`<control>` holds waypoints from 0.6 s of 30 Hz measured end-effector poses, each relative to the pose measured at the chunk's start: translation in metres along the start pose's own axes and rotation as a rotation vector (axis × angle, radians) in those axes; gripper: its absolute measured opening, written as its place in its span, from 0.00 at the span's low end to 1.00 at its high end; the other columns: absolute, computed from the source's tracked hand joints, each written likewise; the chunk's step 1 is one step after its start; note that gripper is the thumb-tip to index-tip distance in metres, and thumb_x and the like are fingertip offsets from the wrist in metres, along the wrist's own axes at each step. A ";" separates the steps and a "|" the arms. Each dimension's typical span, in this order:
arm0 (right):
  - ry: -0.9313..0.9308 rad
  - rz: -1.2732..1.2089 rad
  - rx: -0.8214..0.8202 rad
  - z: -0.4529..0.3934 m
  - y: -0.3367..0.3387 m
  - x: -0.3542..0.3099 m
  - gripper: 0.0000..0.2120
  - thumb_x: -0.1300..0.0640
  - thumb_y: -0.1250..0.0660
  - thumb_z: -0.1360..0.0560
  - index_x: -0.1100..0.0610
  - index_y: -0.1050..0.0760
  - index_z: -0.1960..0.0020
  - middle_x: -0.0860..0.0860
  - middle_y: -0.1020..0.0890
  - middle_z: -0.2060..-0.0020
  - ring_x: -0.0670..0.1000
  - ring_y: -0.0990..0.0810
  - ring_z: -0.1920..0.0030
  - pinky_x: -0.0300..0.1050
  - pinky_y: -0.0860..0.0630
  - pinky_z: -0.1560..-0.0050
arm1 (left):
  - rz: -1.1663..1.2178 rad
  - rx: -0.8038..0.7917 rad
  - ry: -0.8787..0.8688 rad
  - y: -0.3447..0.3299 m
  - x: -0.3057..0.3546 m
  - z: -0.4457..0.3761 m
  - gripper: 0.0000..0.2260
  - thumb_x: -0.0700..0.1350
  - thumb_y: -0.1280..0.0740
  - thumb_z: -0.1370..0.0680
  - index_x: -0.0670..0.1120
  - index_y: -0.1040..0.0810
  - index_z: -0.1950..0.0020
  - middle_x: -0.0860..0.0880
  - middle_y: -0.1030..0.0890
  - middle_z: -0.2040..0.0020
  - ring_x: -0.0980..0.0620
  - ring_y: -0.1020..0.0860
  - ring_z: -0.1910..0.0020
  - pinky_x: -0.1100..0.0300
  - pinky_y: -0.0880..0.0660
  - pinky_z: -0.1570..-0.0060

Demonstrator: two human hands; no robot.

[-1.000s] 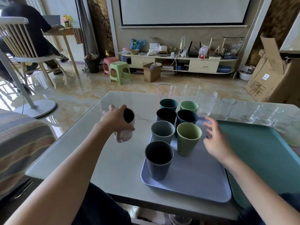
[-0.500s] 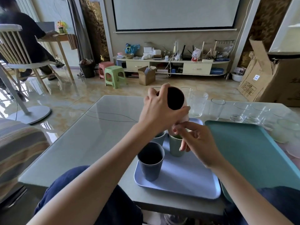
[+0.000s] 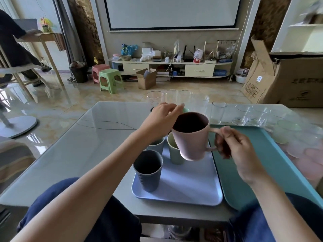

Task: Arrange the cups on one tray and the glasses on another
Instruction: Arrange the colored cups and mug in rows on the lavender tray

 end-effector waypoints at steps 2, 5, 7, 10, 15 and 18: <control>-0.044 -0.058 -0.001 0.001 0.009 0.004 0.21 0.36 0.37 0.34 0.53 0.29 0.72 0.48 0.29 0.78 0.45 0.36 0.78 0.33 0.39 0.78 | -0.064 -0.003 0.005 0.005 -0.008 0.005 0.21 0.53 0.46 0.19 0.40 0.20 0.53 0.45 0.22 0.52 0.50 0.27 0.52 0.57 0.33 0.54; -0.082 -0.128 -0.020 0.004 0.017 0.011 0.25 0.30 0.32 0.41 0.52 0.28 0.72 0.47 0.30 0.77 0.45 0.37 0.78 0.34 0.41 0.78 | -0.229 -0.071 0.034 0.008 -0.030 0.012 0.15 0.50 0.41 0.20 0.41 0.20 0.50 0.44 0.23 0.50 0.47 0.25 0.52 0.56 0.29 0.52; -0.104 -0.165 -0.009 0.007 0.019 0.017 0.26 0.29 0.29 0.45 0.53 0.27 0.72 0.47 0.30 0.77 0.44 0.36 0.77 0.34 0.41 0.78 | -0.302 -0.152 0.021 0.003 -0.049 0.017 0.10 0.47 0.38 0.23 0.48 0.20 0.46 0.47 0.24 0.44 0.48 0.25 0.46 0.55 0.27 0.45; -0.129 -0.151 0.003 0.009 0.014 0.024 0.29 0.27 0.28 0.49 0.53 0.27 0.72 0.48 0.29 0.77 0.44 0.35 0.77 0.33 0.39 0.77 | -0.298 -0.285 -0.090 -0.016 -0.060 0.023 0.15 0.46 0.38 0.26 0.58 0.23 0.41 0.53 0.27 0.36 0.49 0.31 0.35 0.45 0.33 0.36; -0.143 -0.148 0.025 0.008 0.010 0.030 0.29 0.25 0.29 0.50 0.52 0.26 0.73 0.47 0.29 0.76 0.44 0.35 0.75 0.33 0.38 0.76 | -0.485 -0.466 -0.178 -0.046 -0.060 0.026 0.25 0.39 0.39 0.28 0.60 0.29 0.34 0.57 0.32 0.30 0.48 0.39 0.29 0.41 0.44 0.30; -0.155 -0.197 0.049 0.007 0.013 0.032 0.29 0.26 0.28 0.51 0.52 0.27 0.73 0.47 0.29 0.77 0.44 0.35 0.76 0.33 0.38 0.77 | -0.449 -0.404 -0.211 -0.047 -0.053 0.021 0.20 0.41 0.36 0.29 0.55 0.27 0.39 0.52 0.26 0.38 0.46 0.33 0.34 0.40 0.41 0.33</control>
Point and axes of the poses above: each hand's wrist, its own z-axis away from the middle knuckle, its own y-axis out of the back of the hand, x = y × z, the point moved 5 cm from there along -z, towards the middle knuckle
